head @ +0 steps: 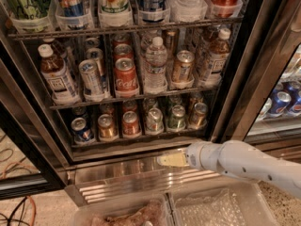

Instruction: Pick green can from bottom shelf of fridge

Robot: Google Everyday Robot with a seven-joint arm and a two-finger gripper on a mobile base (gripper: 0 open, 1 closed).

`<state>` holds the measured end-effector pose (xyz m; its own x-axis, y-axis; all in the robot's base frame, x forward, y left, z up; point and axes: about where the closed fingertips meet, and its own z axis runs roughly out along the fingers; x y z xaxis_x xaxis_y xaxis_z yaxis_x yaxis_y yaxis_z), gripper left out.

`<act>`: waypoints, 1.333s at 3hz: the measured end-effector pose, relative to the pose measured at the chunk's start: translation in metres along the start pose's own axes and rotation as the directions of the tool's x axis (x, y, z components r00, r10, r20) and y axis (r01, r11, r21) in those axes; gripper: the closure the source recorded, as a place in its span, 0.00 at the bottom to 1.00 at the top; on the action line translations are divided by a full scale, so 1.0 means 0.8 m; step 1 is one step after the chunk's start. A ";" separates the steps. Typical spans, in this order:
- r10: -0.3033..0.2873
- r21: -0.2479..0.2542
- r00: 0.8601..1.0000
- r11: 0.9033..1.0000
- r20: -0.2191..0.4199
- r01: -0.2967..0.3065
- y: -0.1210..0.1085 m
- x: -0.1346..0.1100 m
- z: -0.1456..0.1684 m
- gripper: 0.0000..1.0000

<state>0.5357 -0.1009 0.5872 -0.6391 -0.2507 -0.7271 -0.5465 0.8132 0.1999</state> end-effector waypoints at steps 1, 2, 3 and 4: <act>0.043 0.066 0.995 0.997 0.096 -0.049 -0.012 -0.013 0.019 0.00; 0.006 0.138 0.990 0.990 0.138 -0.026 0.001 -0.016 0.023 0.00; -0.002 0.191 0.983 0.981 0.181 -0.033 -0.013 -0.023 0.018 0.00; -0.002 0.189 0.987 0.981 0.162 -0.029 -0.011 -0.018 0.019 0.00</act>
Offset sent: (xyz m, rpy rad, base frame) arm 0.0553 -0.0211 0.0510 -0.1077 -0.4852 -0.4084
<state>0.5578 -0.0964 0.5860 -0.5422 -0.1640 -0.8241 -0.4152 0.9049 0.0931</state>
